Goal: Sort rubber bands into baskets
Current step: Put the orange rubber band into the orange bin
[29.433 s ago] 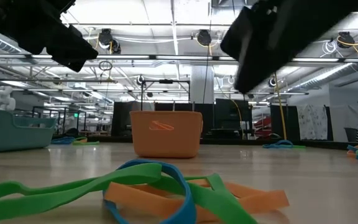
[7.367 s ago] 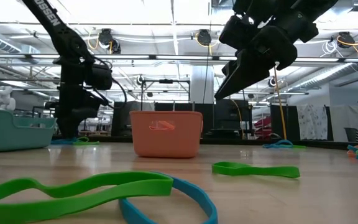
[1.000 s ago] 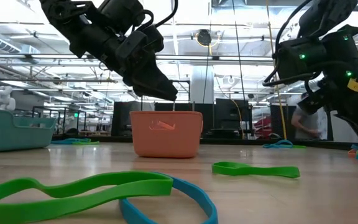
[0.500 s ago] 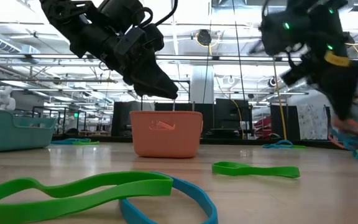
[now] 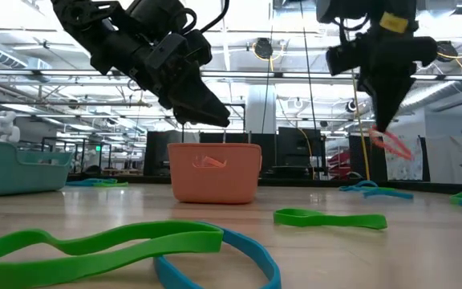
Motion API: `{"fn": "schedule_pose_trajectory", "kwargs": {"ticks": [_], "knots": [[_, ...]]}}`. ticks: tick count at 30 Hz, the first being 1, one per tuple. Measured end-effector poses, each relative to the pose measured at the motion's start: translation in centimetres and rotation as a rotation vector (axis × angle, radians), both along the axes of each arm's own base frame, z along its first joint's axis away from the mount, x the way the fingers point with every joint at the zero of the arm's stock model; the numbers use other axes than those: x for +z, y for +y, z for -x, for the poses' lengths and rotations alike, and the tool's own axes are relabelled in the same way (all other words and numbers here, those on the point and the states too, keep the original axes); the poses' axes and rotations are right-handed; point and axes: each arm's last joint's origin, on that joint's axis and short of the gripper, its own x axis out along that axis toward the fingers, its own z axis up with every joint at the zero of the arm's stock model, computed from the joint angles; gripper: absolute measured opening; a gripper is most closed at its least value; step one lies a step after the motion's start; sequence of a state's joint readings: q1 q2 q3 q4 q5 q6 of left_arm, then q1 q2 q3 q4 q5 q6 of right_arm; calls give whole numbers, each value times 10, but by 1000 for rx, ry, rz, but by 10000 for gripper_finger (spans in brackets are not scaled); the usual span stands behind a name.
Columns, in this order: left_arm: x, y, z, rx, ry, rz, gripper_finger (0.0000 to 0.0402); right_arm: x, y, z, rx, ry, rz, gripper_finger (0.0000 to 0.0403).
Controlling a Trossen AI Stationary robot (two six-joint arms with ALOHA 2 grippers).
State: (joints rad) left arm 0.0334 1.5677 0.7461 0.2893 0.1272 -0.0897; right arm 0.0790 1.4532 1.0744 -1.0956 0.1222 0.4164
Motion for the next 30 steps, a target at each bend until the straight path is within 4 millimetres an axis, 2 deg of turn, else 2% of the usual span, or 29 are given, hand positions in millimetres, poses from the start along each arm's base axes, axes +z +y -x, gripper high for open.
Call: {"fn": "schedule_pose_trajectory", "kwargs": {"ticks": [9,15,18,25,30], "knots": [[17,-14,-8,-73,-185,83,173,10,25,-35,189,-383,-33,0],[21,-17,-9,55,-203,248,173,22,37,-51,262,-604,-32,0],[22,-16,-10,122,-207,325,173,25,37,-54,264,-644,-32,0],[26,-23,-10,105,-238,373,173,25,36,-54,239,-645,22,0],[16,-26,-16,119,-237,410,173,25,32,-55,226,-645,29,0]]}}
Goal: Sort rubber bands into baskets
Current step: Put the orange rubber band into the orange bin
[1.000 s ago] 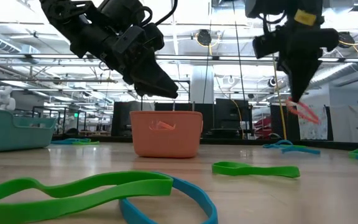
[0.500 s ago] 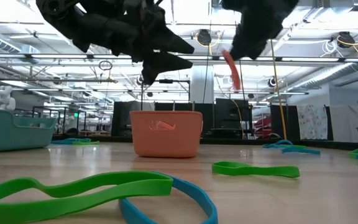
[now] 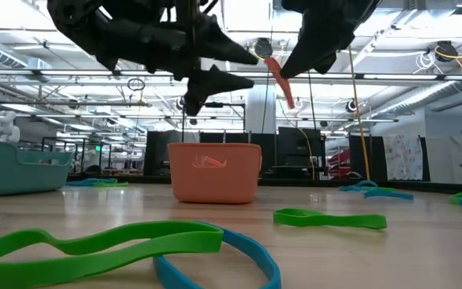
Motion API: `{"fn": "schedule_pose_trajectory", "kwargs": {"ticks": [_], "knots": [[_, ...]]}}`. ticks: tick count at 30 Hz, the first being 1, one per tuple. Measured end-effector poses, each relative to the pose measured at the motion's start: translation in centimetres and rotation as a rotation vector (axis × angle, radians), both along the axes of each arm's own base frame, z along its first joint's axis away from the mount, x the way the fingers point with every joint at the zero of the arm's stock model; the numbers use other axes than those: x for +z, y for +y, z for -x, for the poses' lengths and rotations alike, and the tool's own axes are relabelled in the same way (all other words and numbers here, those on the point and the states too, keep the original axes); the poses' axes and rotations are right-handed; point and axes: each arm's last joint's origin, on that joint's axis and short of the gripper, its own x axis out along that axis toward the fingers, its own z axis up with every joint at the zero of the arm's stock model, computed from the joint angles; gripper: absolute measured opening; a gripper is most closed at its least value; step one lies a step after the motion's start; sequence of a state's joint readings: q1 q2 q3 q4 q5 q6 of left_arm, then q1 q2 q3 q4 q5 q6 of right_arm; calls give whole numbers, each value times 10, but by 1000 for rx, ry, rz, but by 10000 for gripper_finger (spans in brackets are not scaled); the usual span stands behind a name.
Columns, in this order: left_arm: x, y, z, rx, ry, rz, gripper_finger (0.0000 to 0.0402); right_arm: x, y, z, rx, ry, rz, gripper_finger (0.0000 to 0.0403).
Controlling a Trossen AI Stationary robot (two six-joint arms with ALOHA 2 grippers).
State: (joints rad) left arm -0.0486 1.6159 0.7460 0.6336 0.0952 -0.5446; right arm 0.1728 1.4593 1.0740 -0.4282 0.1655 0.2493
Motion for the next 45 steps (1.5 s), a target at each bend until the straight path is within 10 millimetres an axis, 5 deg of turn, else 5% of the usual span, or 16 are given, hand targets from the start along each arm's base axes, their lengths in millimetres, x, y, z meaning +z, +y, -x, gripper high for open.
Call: {"fn": "schedule_pose_trajectory", "kwargs": {"ticks": [35,45], "knots": [[-24,-6,-38,-90,-58,20,169,-3,-15,1,-48,42,6,0],[-24,-6,-38,-101,-62,-34,12,-3,-15,1,-24,43,19,0]]}}
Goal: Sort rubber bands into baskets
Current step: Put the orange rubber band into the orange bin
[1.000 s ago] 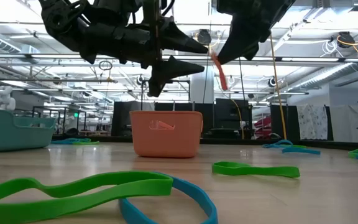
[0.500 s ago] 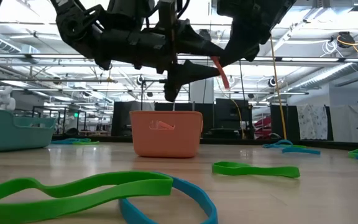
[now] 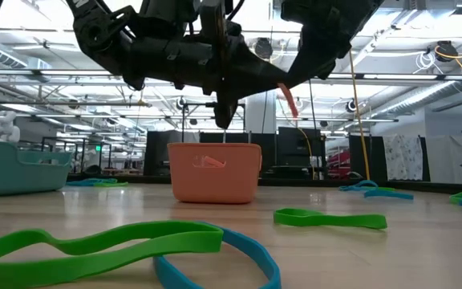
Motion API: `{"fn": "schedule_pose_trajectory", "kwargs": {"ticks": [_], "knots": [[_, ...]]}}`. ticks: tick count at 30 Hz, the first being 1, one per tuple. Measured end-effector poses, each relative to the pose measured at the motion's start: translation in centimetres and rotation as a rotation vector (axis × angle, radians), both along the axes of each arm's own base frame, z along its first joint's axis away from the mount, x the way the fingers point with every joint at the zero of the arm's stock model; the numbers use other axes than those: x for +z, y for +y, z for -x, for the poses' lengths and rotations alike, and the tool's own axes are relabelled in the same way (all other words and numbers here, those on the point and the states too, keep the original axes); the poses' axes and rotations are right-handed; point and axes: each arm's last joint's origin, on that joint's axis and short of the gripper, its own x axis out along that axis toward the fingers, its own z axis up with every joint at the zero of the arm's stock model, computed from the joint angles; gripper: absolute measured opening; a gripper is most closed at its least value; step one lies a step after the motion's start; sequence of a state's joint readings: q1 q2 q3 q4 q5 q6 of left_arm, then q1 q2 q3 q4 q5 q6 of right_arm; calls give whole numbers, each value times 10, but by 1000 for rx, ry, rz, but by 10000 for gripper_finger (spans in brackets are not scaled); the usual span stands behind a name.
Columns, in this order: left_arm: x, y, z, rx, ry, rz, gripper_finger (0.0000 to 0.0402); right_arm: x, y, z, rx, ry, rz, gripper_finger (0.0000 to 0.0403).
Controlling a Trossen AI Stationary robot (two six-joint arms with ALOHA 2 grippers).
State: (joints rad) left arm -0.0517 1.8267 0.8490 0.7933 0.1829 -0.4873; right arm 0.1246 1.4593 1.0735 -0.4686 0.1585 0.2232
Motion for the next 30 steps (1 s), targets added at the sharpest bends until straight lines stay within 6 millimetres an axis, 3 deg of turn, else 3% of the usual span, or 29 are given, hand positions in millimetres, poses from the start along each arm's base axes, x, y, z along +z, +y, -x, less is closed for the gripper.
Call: {"fn": "schedule_pose_trajectory", "kwargs": {"ticks": [7,14,19,23,30], "knots": [[-2,2,2,-2,48,-30,5,0,0,0,6,1,5,20],[2,9,7,-18,109,-45,4,-1,1,2,7,18,-5,105],[2,10,17,-62,245,-66,3,-3,4,14,9,134,-175,157],[-1,8,25,-60,357,-91,3,-6,16,23,-5,222,-292,176],[-14,8,35,-61,523,-95,2,-5,45,29,12,240,-347,174]]}}
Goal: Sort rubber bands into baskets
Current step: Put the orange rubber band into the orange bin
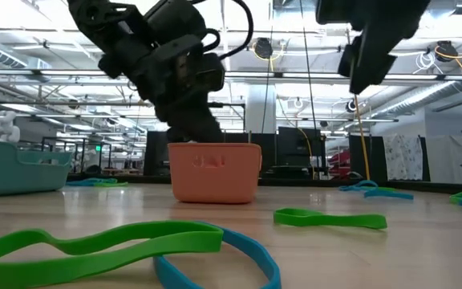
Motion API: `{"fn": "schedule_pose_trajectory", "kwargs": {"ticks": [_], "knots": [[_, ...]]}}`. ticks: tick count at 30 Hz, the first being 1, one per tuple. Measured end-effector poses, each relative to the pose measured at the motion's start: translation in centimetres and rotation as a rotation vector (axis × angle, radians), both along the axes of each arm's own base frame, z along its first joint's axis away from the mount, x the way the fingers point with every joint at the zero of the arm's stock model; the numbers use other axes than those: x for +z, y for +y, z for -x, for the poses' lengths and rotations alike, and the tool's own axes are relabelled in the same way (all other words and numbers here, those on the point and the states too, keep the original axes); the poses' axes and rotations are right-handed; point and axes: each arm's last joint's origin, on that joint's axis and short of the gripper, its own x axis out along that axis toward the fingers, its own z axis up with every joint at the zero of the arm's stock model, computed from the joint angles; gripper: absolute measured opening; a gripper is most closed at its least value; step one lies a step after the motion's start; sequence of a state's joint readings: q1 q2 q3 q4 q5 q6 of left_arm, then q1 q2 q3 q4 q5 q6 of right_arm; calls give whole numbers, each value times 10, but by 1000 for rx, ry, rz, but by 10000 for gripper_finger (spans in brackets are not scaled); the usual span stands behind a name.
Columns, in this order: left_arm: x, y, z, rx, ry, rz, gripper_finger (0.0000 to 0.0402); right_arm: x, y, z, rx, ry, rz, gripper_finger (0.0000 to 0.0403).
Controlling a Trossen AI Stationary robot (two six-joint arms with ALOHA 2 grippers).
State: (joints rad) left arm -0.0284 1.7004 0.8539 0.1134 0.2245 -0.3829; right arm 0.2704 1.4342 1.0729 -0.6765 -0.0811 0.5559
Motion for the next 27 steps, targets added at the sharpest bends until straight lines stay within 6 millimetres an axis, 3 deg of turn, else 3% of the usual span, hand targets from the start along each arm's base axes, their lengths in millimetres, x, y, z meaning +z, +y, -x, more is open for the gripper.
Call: {"fn": "schedule_pose_trajectory", "kwargs": {"ticks": [4,15,27], "knots": [[0,-2,0,-50,-10,6,24,1,13,3,-11,4,-34,172],[2,-1,2,-79,30,0,135,0,38,15,-68,83,-139,171],[44,5,3,-137,141,-66,146,0,48,19,-88,106,-166,171]]}}
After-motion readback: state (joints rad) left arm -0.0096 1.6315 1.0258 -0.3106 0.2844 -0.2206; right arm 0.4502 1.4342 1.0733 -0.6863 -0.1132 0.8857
